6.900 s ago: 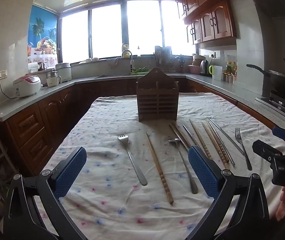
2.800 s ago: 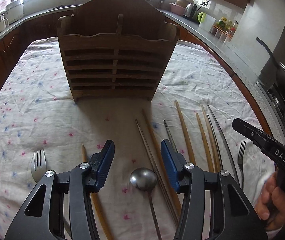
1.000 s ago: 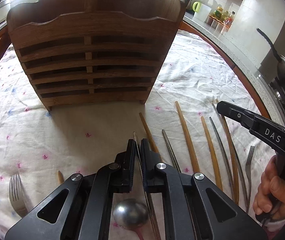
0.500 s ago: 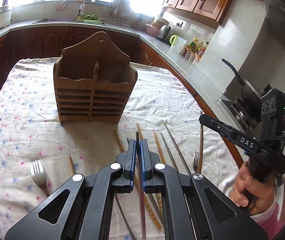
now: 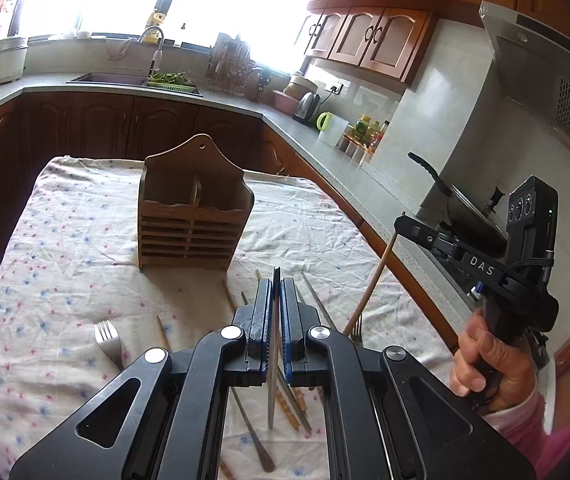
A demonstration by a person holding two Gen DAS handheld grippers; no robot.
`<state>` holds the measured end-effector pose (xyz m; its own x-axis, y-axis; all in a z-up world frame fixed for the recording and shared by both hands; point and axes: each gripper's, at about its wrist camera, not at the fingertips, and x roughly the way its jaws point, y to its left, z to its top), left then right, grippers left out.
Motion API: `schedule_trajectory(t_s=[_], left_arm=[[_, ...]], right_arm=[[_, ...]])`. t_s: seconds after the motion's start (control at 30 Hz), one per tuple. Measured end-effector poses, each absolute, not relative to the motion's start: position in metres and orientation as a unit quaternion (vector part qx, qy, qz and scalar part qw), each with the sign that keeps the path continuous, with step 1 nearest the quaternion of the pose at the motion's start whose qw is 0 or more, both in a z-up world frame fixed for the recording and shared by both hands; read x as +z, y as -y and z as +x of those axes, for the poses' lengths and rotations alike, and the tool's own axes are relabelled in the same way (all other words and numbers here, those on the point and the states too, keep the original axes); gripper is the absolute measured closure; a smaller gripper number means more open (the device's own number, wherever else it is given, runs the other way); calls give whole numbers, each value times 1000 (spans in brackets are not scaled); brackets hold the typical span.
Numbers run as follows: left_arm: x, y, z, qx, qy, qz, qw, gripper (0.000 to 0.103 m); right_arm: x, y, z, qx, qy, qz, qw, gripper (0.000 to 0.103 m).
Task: Organize utensils
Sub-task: 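Lift the chopsticks and lower them into the wooden caddy with both grippers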
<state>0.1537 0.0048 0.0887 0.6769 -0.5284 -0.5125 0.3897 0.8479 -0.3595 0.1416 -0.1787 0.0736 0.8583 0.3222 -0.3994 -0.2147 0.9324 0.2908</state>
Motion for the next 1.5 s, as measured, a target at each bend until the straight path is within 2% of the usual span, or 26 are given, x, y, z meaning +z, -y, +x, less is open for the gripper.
schedule_trajectory(t_s=[0.77, 1.2, 1.5], left_arm=[[132, -35, 158, -226, -238, -119, 937, 100], [189, -66, 208, -185, -154, -117, 964, 100], [207, -74, 264, -151, -126, -115, 974, 100]], right_arm=[[105, 171, 152, 150, -185, 120, 964, 99], [147, 155, 203, 158, -138, 124, 970, 99], [165, 150, 256, 154, -114, 142, 971, 99]])
